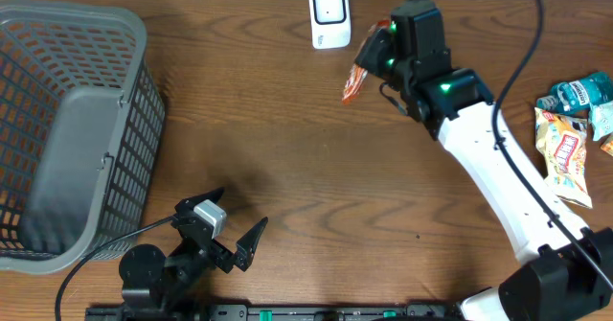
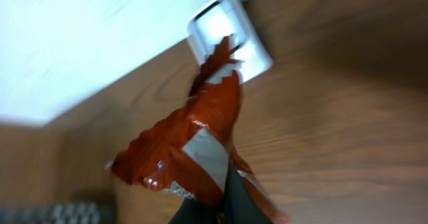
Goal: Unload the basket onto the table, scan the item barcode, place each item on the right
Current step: 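Carry the red packet right and up toward the scanner, then hold the red packet barcode against the white scanner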
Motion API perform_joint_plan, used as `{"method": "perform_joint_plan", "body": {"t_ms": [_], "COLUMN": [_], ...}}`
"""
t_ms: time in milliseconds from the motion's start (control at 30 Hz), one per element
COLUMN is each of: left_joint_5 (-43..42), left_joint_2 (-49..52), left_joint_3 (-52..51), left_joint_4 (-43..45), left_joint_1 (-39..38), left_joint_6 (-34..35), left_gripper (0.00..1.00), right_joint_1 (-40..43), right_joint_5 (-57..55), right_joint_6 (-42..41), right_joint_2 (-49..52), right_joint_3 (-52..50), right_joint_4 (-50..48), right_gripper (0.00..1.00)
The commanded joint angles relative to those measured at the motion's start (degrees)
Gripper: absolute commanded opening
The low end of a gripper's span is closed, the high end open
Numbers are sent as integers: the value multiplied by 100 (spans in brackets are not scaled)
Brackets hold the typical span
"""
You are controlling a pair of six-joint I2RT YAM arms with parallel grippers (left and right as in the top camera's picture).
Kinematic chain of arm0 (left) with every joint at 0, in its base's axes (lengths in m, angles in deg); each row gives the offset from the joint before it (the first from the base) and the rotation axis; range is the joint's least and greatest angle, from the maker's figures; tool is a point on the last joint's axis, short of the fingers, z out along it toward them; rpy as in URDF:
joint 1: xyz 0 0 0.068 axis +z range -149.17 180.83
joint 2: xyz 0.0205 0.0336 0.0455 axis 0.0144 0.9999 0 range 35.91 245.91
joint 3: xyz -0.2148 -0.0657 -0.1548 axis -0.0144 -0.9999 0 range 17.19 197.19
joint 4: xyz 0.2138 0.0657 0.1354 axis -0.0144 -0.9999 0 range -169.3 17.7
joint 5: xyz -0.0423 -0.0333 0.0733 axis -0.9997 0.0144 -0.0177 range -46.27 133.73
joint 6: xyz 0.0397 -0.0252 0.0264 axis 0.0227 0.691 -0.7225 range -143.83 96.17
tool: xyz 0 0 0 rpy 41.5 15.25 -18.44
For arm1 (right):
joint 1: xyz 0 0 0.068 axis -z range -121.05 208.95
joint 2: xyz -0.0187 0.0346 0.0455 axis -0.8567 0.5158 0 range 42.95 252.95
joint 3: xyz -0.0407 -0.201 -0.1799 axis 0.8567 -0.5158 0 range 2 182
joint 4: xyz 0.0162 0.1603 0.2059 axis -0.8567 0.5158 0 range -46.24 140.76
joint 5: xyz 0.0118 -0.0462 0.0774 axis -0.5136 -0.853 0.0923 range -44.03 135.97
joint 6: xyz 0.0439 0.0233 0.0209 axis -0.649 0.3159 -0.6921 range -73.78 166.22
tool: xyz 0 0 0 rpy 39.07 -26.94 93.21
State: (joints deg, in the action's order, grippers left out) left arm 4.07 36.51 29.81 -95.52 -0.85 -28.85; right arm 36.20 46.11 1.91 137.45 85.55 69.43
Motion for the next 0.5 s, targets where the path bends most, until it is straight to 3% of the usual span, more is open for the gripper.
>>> {"method": "perform_joint_plan", "body": {"t_ms": [0, 233, 400, 467], "left_joint_5": [2, 2, 4, 2], "left_joint_2": [-31, -31, -31, -31], "left_joint_3": [-4, -4, -4, -4], "left_joint_4": [2, 4, 2, 2], "left_joint_1": [-17, -17, -17, -17], "left_joint_6": [-96, -98, -98, -96], "left_gripper": [98, 98, 98, 98], "right_joint_1": [42, 531, 741, 785], "right_joint_5": [1735, 4129, 4374, 4393], "right_joint_6": [699, 466, -461, -894], "right_joint_2": [24, 382, 1104, 1631], "right_joint_3": [-284, -1322, -1733, -1729], "right_joint_4": [-723, -3630, -5558, -6920], "right_gripper": [1, 1, 1, 1]}}
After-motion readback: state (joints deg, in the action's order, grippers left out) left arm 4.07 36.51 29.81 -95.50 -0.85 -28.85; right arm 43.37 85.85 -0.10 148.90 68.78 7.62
